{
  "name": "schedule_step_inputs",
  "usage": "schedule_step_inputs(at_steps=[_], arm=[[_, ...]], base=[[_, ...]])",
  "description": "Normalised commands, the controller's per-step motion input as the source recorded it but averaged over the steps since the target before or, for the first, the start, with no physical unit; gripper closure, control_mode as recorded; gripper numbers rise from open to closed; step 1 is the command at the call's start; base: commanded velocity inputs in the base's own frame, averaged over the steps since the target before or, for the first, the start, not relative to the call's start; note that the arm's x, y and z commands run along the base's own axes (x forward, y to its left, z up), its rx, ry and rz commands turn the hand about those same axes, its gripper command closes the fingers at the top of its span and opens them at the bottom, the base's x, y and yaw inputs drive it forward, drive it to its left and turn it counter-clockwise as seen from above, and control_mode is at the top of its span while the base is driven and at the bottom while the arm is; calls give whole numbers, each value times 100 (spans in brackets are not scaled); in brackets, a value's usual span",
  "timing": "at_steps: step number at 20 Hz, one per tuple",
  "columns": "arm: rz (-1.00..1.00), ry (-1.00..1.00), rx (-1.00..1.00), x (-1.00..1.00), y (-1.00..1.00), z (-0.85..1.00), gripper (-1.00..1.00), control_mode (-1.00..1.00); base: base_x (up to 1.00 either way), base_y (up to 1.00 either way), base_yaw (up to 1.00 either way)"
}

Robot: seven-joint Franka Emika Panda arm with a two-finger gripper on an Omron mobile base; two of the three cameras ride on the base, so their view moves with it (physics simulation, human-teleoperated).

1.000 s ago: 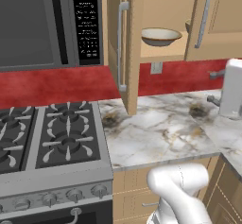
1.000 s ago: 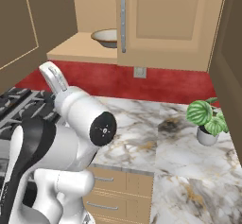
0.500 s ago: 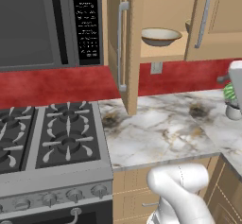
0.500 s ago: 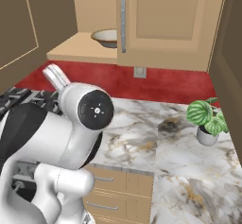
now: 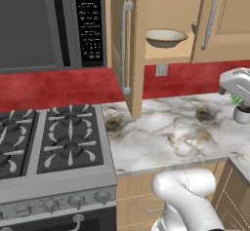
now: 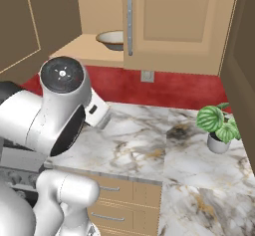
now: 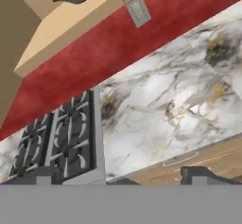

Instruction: Move the bowls from the cabinet to the plates on the dining table.

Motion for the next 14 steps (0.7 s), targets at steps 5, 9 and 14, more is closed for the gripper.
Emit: schedule_step_inputs(at_steps=[5,9,14], arm=[[-1,2,-32,19,0,-10,-100,-100],[-2,0,-29,3,0,-2,-100,-100],[0,2,-4,2,0,0,-100,-100]], base=[[0,0,0],[0,0,0],[0,0,0]])
